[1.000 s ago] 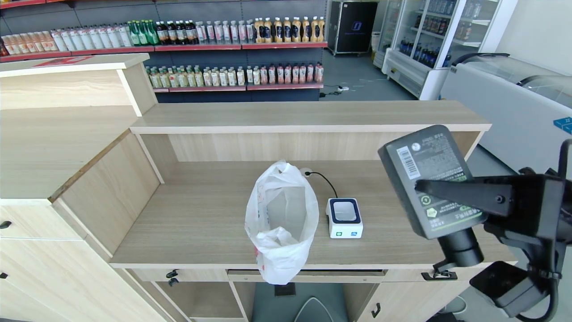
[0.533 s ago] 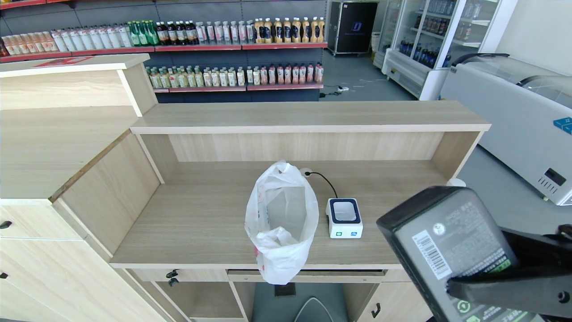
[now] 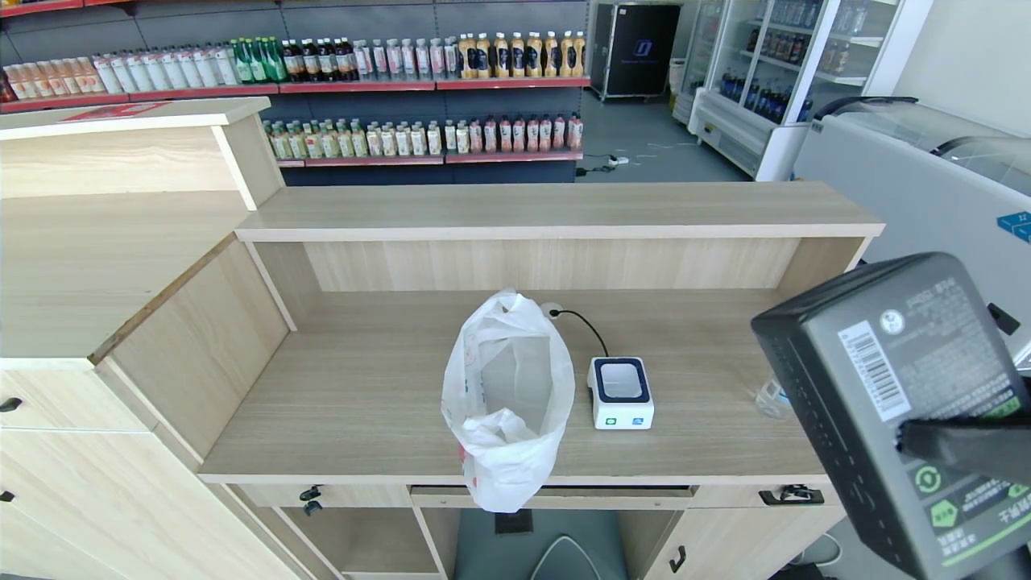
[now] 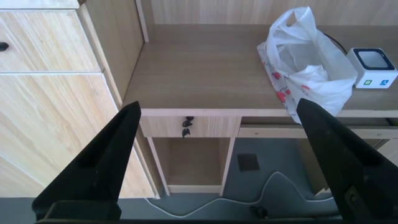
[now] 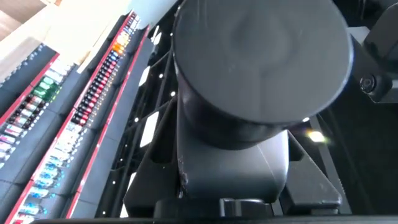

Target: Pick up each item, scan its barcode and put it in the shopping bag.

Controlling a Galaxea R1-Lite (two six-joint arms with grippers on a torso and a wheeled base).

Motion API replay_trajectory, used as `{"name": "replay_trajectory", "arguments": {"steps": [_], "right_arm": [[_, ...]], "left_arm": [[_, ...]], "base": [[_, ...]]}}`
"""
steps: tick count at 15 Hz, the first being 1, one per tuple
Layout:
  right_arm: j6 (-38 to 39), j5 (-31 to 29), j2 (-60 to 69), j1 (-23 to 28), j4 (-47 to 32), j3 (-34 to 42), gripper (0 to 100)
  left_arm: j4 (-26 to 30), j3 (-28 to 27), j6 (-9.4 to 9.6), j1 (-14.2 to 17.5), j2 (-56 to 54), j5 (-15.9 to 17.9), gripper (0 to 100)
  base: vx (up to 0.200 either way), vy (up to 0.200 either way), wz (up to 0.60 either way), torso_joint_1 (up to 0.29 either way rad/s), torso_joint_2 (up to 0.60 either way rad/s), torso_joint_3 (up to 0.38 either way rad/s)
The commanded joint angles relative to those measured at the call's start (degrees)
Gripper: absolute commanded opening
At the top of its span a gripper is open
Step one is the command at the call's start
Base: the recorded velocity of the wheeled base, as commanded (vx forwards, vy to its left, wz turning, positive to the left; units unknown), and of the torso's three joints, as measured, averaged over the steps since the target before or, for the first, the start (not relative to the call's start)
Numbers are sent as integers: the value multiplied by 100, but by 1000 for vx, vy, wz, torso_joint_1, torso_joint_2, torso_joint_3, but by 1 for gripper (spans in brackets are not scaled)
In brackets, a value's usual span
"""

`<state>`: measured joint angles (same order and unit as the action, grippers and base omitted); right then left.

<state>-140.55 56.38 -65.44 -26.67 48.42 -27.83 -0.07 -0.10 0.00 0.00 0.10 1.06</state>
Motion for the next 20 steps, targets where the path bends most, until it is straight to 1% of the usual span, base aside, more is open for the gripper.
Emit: {"name": "replay_trajectory", "arguments": {"steps": [1,14,18,19,20], "right_arm": [[1,4,14,4,1,59,0],[-87,92,22,-31,-26,155,0],[-122,92,14,-163,-26,146,0],[-52,92,40,-92,-34,129,0],[370,66,93,101,-17,76,0]], "left_arm": [[-1,1,0,0,-1,-1,100],[-1,1,0,0,-1,-1,100],[-1,1,0,0,-1,-1,100],[-1,1,0,0,-1,-1,100],[-1,1,0,0,-1,-1,100]], "base": [[0,0,0,0,0,0],[0,0,0,0,0,0],[0,0,0,0,0,0],[0,0,0,0,0,0],[0,0,0,0,0,0]]}}
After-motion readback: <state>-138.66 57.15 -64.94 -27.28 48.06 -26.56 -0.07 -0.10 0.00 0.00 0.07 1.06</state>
